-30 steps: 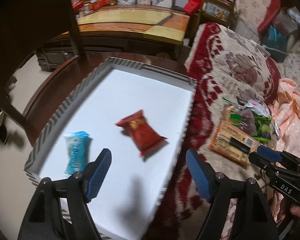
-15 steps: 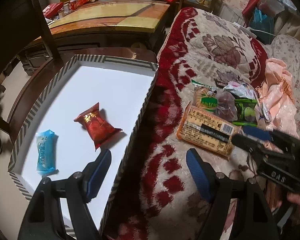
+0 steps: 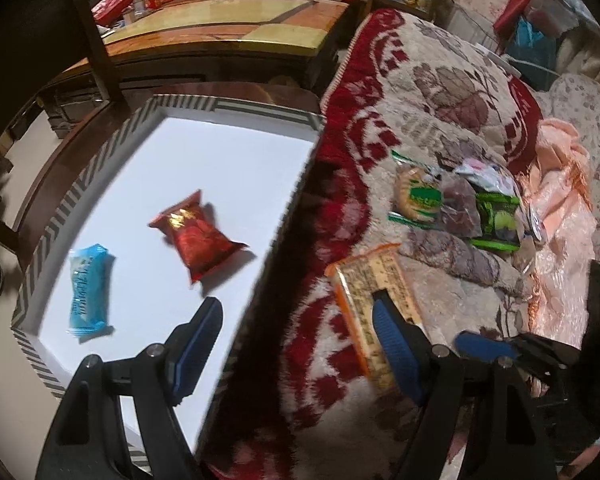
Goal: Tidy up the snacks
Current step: 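Grasp the cracker pack with the left tool, then grasp the green-labelled biscuit packet with the right tool, then lower cracker pack into tray with left tool while right tool places biscuit beside it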
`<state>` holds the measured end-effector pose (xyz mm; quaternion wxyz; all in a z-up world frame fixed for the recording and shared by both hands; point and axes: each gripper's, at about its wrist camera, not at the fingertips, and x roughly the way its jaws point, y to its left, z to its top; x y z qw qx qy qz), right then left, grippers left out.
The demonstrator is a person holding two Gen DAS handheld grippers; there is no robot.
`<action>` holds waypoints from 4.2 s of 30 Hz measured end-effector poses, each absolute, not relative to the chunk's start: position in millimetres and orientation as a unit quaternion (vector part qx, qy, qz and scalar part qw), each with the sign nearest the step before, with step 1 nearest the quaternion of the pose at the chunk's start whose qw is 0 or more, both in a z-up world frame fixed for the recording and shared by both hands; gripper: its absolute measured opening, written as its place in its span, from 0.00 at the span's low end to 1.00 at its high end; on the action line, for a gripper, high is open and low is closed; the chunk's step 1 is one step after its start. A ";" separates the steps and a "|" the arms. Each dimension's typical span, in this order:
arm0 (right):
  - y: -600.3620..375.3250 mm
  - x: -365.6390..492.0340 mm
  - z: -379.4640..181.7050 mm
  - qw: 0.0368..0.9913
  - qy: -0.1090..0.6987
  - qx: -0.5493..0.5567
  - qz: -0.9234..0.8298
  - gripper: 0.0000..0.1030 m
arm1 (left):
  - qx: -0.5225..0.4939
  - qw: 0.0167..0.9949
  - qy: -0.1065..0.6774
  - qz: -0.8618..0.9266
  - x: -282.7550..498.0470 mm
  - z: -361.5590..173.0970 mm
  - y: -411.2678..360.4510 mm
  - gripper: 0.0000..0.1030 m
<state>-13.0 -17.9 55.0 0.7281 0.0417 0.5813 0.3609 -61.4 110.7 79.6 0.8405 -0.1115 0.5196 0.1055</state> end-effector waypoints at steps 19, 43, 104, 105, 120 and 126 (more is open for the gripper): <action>-82.1 0.6 78.8 0.789 0.541 0.065 0.282 0.59 | -0.173 0.801 0.565 0.089 -25.6 13.6 65.1 0.74; 46.0 98.9 51.6 0.831 0.524 -0.032 0.182 0.59 | -0.163 0.814 0.554 0.060 -47.1 14.3 78.3 0.56; 104.2 6.7 129.2 0.803 0.472 -0.098 0.350 0.46 | -0.173 0.847 0.459 0.203 -111.9 94.0 218.6 0.55; 109.0 7.4 128.4 0.802 0.472 -0.100 0.352 0.46 | -0.176 0.846 0.461 0.204 -112.1 92.3 220.9 0.55; 177.5 48.1 95.3 0.774 0.500 -0.136 0.365 0.46 | -0.191 0.833 0.477 0.206 -89.5 67.4 236.9 0.55; 191.4 64.0 72.8 0.763 0.518 -0.152 0.356 0.46 | -0.188 0.829 0.484 0.208 -81.5 61.3 240.0 0.55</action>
